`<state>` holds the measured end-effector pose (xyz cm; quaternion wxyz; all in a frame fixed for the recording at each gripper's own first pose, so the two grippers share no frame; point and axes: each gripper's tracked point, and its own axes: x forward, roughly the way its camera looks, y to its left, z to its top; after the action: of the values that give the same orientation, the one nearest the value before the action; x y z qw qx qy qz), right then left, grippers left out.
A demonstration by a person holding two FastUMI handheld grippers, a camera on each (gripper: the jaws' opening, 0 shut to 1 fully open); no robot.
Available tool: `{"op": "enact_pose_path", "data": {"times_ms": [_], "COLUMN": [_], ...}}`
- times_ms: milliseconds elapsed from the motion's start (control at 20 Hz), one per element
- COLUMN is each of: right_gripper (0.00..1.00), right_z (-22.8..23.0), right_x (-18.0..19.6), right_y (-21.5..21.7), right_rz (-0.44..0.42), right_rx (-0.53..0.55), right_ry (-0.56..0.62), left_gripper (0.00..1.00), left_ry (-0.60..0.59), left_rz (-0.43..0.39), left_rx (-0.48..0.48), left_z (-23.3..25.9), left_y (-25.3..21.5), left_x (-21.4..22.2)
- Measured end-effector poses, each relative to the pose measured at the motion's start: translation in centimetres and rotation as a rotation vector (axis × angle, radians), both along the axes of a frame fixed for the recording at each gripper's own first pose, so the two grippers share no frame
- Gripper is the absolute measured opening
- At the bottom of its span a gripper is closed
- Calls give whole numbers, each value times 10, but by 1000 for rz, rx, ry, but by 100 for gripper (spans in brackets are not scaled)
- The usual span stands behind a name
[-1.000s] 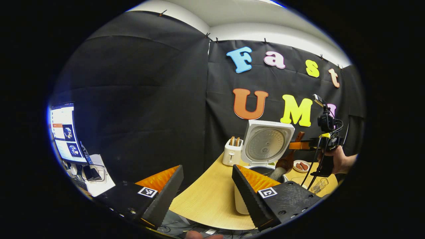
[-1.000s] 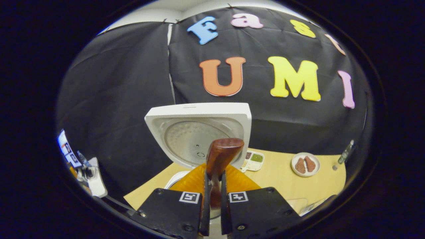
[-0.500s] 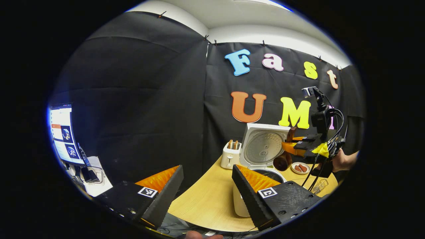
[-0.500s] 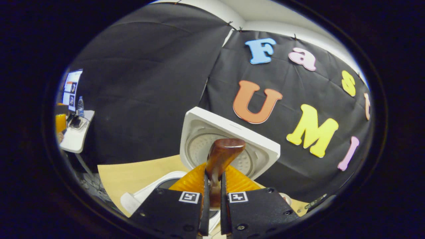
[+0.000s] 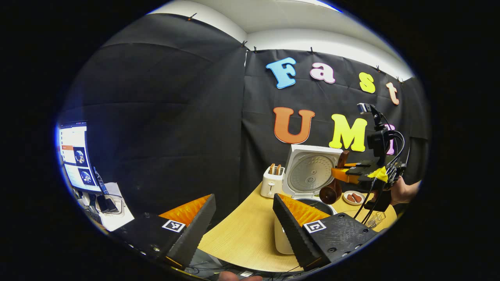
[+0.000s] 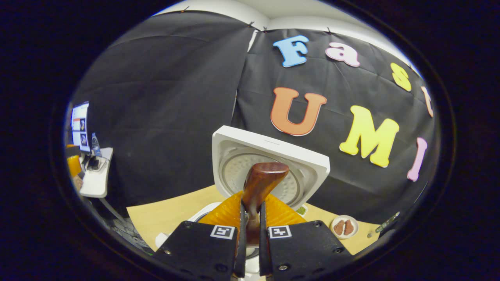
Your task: Close the left gripper, press the button to open the rice cooker; take a wooden spoon from the chopstick holder with the right hand, scoop a spoonful of rice and pour it into the rice cooker, then put the wooden spoon back into the chopstick holder.
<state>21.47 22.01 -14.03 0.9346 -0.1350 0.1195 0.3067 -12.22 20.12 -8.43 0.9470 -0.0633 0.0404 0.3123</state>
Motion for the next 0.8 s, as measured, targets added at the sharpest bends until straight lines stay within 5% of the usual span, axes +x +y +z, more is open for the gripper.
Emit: {"op": "enact_pose_path", "data": {"times_ms": [400, 800], "right_gripper": [18, 18], "right_z": [35, 51], "right_x": [-2, -17], "right_y": [-106, -282], "right_rz": [-191, -455], "right_rx": [304, 417], "right_ry": [200, 151], "left_gripper": [94, 94], "left_ry": [-12, -19], "left_rz": [-122, -279], "left_rx": [4, -17], "left_z": [15, 20], "left_y": [-53, -122], "left_x": [49, 116]}}
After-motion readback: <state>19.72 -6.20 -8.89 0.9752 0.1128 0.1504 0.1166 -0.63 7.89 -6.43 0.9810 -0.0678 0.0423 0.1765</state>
